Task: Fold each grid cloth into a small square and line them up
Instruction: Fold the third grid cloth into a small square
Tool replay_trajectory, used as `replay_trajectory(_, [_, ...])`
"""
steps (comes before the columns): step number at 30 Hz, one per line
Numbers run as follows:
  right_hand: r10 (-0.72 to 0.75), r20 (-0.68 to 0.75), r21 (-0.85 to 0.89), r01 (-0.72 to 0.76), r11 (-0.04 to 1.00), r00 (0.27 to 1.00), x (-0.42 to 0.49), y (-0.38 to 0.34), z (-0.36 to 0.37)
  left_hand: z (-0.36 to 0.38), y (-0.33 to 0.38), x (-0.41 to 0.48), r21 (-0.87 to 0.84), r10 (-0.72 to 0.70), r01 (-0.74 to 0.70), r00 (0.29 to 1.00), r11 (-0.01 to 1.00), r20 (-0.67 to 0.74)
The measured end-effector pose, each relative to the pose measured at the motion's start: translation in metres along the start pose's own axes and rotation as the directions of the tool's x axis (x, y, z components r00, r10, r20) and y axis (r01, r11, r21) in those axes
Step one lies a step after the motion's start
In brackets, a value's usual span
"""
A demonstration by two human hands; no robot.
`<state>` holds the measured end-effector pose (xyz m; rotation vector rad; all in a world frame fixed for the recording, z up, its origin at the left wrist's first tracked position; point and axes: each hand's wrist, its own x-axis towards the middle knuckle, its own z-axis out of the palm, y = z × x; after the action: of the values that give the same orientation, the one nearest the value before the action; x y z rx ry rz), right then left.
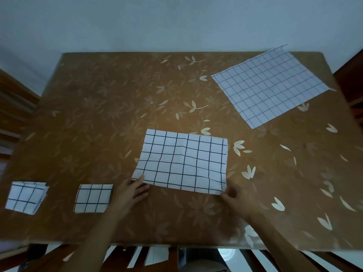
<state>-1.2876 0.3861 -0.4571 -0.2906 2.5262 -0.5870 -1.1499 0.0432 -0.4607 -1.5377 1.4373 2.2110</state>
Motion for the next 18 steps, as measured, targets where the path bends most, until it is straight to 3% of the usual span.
replay_trajectory(3, [0.036,0.048,0.273,-0.048,0.961,0.998,-0.018,-0.009,0.004,0.009,-0.013,-0.011,0.027,-0.062,0.06,0.995,0.998,0.072])
replay_trajectory(6, [0.104,0.105,0.522,-0.144,0.841,0.989,-0.036,-0.017,0.02,0.021,-0.024,-0.02,-0.028,-0.063,0.067,0.99,0.997,0.128])
replay_trajectory(11, [0.069,0.148,0.629,-0.148,0.764,0.987,-0.065,-0.02,0.042,0.041,-0.038,-0.031,-0.197,-0.033,0.042,0.998,0.979,0.045])
replay_trajectory(15, [0.029,0.179,0.746,-0.155,0.648,0.983,-0.095,-0.034,0.048,0.049,-0.058,-0.05,0.023,-0.234,0.233,0.971,0.972,0.057])
replay_trajectory(18, [-0.075,0.282,0.773,-0.18,0.609,0.956,-0.118,-0.044,0.049,0.058,-0.069,-0.067,0.02,-0.285,0.286,0.94,0.958,0.188])
